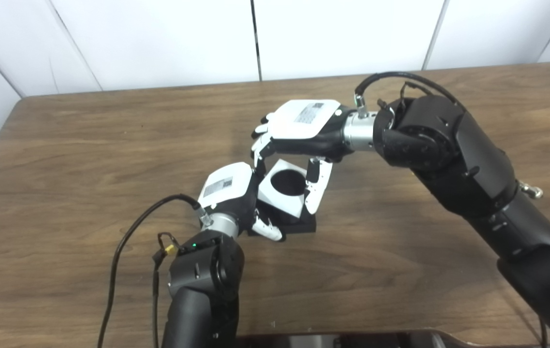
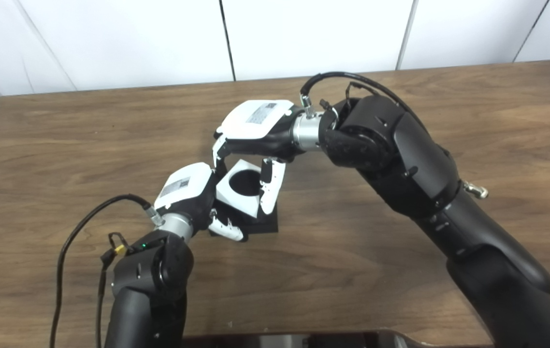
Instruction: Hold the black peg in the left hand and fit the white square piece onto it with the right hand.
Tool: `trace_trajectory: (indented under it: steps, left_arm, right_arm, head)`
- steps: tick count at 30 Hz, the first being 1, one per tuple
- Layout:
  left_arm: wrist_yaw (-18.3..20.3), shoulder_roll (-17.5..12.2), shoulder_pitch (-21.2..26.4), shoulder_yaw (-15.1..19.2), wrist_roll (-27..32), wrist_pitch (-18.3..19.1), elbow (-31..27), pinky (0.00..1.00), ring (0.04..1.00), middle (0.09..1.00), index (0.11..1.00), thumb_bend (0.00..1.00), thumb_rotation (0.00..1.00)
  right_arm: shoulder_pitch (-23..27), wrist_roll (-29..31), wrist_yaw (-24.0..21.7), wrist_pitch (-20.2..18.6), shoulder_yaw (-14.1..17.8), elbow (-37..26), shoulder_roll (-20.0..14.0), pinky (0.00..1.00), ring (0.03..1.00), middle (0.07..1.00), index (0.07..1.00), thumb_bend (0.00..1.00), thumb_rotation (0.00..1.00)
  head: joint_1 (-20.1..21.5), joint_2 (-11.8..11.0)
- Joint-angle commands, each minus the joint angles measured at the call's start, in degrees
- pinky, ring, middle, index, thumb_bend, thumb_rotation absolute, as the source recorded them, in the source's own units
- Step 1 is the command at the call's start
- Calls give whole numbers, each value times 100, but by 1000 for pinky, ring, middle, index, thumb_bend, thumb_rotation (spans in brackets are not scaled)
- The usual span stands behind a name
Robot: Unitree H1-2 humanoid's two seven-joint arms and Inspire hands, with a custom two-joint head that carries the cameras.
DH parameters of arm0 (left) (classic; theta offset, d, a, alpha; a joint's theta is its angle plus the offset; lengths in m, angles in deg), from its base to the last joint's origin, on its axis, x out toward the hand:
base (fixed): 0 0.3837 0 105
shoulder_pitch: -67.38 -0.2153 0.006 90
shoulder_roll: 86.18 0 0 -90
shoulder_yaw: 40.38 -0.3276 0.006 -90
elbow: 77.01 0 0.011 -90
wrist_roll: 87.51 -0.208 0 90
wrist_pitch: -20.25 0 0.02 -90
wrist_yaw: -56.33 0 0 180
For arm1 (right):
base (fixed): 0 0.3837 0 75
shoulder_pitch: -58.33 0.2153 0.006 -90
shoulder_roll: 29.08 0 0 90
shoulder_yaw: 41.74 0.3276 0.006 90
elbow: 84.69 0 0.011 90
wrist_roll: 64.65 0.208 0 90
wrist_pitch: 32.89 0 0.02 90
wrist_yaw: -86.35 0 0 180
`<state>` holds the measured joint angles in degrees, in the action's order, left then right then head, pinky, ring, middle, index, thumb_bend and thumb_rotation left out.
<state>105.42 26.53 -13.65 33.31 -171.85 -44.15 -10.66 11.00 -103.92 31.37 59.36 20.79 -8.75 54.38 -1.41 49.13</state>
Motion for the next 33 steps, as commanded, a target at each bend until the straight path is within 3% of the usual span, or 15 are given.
trace_trajectory:
  steps: [1,16,19,20,21,23,25,28,33]
  left_arm:
    - [67,58,58,-31,49,-84,-2,903,899,801,483,524,54]
    - [-64,-63,85,72,309,-97,116,896,900,805,483,524,55]
    - [134,-117,166,92,147,-55,155,906,907,812,490,524,62]
    - [258,-142,201,94,69,-59,141,900,903,815,524,608,80]
    - [382,-160,234,98,-3,-65,121,897,901,824,613,813,128]
    - [652,-188,304,124,-135,-83,31,896,901,831,695,940,166]
    - [916,-231,373,171,-233,-118,-50,895,910,840,762,986,188]
    - [1642,-445,540,310,-355,-280,-185,936,935,882,867,1000,273]
    - [2296,-811,664,617,-341,-517,-397,998,973,934,940,1000,343]
  right_arm:
    - [332,96,41,-114,133,-207,-8,1000,972,883,828,1000,477]
    - [419,291,109,-508,323,-127,50,1000,999,905,824,1000,441]
    - [417,320,137,-492,336,-83,51,1000,993,902,814,1000,437]
    - [419,317,133,-494,333,-77,47,1000,991,903,814,1000,436]
    - [421,315,127,-499,330,-74,43,1000,991,905,816,1000,437]
    - [411,311,128,-534,346,-82,36,1000,992,906,819,1000,433]
    - [398,310,152,-567,383,-98,25,1000,992,906,821,1000,424]
    - [406,308,152,-634,441,-132,-8,1000,999,911,825,1000,418]
    - [426,351,141,-762,544,-143,-53,1000,1000,913,823,1000,390]
  head:
    - [-1,7]
    - [-45,-88]
    - [-69,-100]
    - [-90,-101]
    - [-98,-99]
    - [-127,-90]
    - [-160,-105]
    - [-173,-104]
    - [-235,-143]
